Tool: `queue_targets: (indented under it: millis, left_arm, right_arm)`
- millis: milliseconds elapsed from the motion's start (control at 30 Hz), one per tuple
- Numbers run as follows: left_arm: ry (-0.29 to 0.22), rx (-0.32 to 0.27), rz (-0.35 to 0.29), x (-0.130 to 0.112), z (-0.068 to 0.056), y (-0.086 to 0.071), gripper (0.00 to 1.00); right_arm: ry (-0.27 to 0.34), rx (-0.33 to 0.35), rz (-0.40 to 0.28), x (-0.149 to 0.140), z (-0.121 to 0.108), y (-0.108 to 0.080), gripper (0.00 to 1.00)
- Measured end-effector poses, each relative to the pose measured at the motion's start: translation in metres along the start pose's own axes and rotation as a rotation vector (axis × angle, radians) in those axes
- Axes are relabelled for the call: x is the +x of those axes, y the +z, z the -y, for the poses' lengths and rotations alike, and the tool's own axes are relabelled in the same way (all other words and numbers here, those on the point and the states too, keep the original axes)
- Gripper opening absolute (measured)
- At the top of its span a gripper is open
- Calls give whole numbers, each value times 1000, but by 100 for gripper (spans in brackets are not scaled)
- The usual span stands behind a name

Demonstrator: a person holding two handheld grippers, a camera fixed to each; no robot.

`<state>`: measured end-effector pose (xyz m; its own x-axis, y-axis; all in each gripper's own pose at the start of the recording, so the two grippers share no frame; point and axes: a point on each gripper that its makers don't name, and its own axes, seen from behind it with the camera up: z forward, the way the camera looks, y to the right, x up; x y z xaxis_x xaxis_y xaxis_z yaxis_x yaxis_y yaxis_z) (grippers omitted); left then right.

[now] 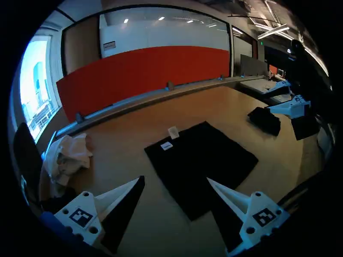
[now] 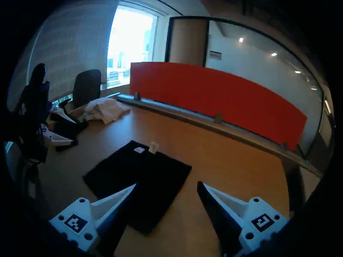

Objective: Fold towel

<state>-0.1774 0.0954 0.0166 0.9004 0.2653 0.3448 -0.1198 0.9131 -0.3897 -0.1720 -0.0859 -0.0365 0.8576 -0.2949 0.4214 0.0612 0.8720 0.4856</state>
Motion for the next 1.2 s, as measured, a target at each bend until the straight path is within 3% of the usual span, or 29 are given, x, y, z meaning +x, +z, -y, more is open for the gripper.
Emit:
queue_targets:
  millis: [633, 1200]
  left_arm:
    - [12, -52, 147, -83, -21, 44, 96]
    - [50, -103, 257, -137, -44, 55, 96]
  right_arm:
    - [-4, 48, 124, -84, 24, 36, 100]
    - [-2, 80, 238, -154, 43, 44, 100]
